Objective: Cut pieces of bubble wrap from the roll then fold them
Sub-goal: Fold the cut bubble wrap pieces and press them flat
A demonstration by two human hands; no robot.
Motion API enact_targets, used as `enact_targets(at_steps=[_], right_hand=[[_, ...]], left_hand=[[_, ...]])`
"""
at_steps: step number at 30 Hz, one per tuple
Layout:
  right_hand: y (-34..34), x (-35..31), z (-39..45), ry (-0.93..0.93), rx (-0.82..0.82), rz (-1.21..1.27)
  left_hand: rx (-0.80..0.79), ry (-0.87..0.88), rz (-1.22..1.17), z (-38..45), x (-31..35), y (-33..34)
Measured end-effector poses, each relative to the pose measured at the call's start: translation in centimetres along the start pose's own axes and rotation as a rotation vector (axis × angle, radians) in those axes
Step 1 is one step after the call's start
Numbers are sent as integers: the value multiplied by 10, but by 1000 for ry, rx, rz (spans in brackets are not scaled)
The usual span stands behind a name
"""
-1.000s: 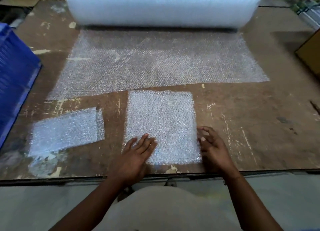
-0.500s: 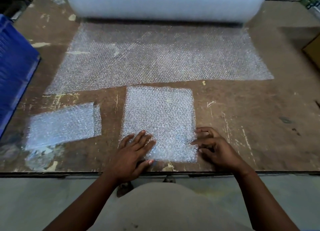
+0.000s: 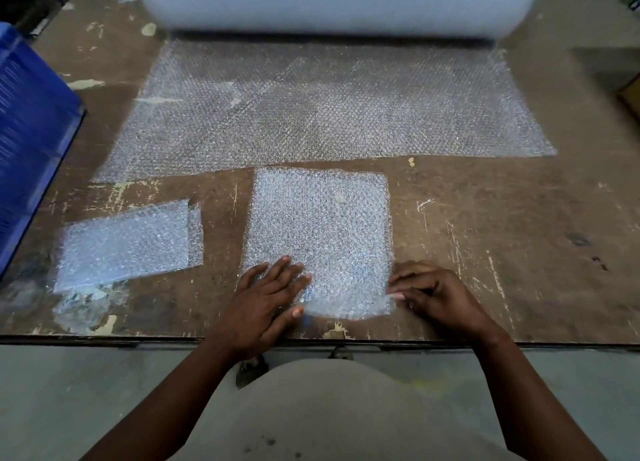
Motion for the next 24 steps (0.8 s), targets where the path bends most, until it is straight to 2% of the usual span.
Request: enact_targets(at_steps=[7,13,16,20,24], right_hand=[[2,-1,4,-32,-28,-36],[5,-2,9,21,-2,-42],[5,-3,10,54,129,-26],[9,-3,12,152,298,119],[13,-10,17,143,329,140]], left_hand=[[31,-27,105,3,8,-5],[89,-91,175,14,16,-9],[88,-108,163,17,13,-11],[98,-83,73,18,2,-11],[190,-75,-32,21,-7,-27]])
Point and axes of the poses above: each hand's wrist, its own z-axis towards the middle knuckle, its own y-axis out of the palm, x = y × z, the point moved 6 cm from there along z, towards the middle knuckle, and after that the axes turned 1 degree about z, right-handed, at the moved point
